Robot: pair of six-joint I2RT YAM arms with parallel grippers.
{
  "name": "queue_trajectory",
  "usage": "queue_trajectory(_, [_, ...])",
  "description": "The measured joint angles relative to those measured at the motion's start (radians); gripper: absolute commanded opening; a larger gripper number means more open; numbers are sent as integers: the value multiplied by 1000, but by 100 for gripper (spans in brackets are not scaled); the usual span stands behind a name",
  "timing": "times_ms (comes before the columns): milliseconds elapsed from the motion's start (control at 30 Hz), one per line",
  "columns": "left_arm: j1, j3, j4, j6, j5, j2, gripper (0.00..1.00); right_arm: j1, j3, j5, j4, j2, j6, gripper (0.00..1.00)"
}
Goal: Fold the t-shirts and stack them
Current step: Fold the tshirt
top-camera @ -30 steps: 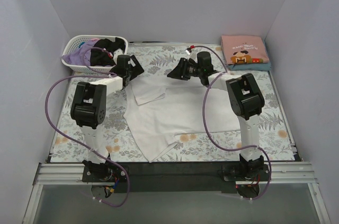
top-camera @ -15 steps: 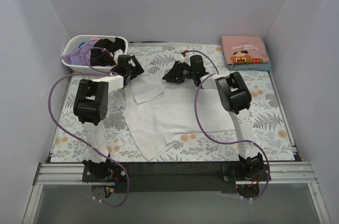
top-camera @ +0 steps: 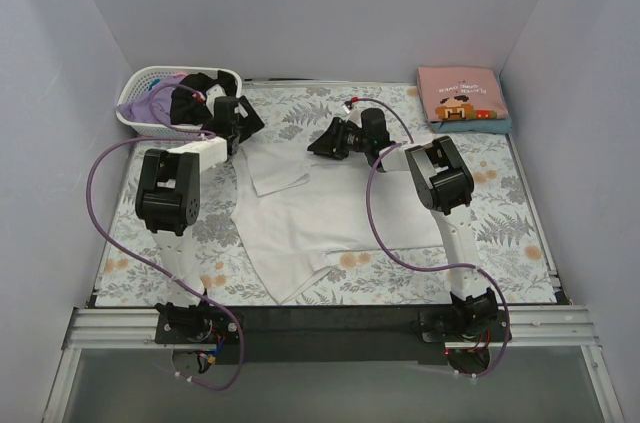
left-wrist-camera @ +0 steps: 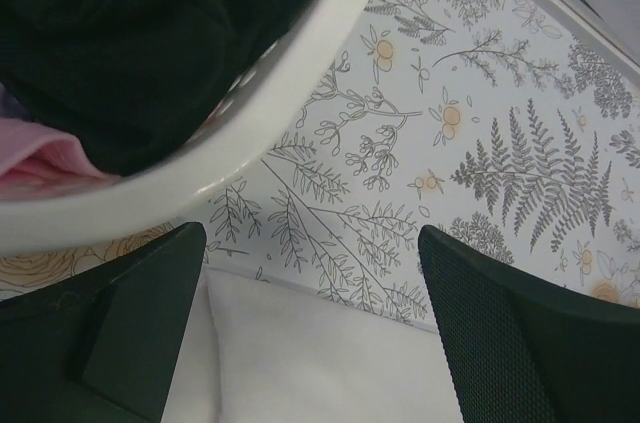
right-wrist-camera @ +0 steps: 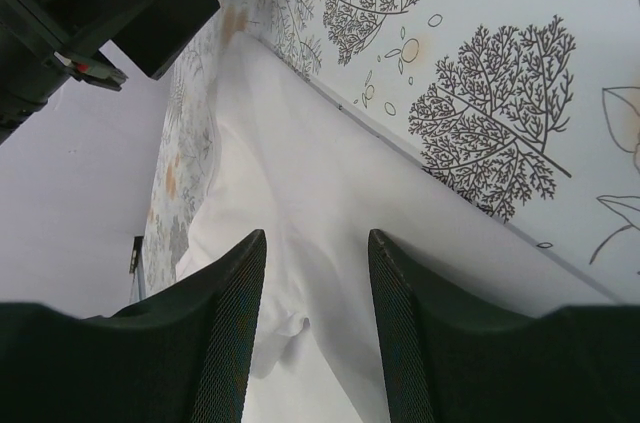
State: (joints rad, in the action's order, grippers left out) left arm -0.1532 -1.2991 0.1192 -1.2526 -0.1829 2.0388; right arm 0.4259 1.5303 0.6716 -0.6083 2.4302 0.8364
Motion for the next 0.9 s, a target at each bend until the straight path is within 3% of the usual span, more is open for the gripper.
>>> queue_trajectory(333, [3, -13, 24, 14, 61, -63, 87, 0, 0, 2, -2, 0, 0, 53])
queue_trajectory(633, [-19, 66, -35, -42, 161, -343, 87, -4, -40, -3, 51, -56, -5, 53])
queue_trajectory(767, [-50, 175, -38, -79, 218, -430, 81, -6, -95, -4, 91, -136, -5, 54])
queue_trajectory(900, [-80, 270, -71, -120, 263, -404, 72, 1, -121, 5, 92, -222, -2, 54])
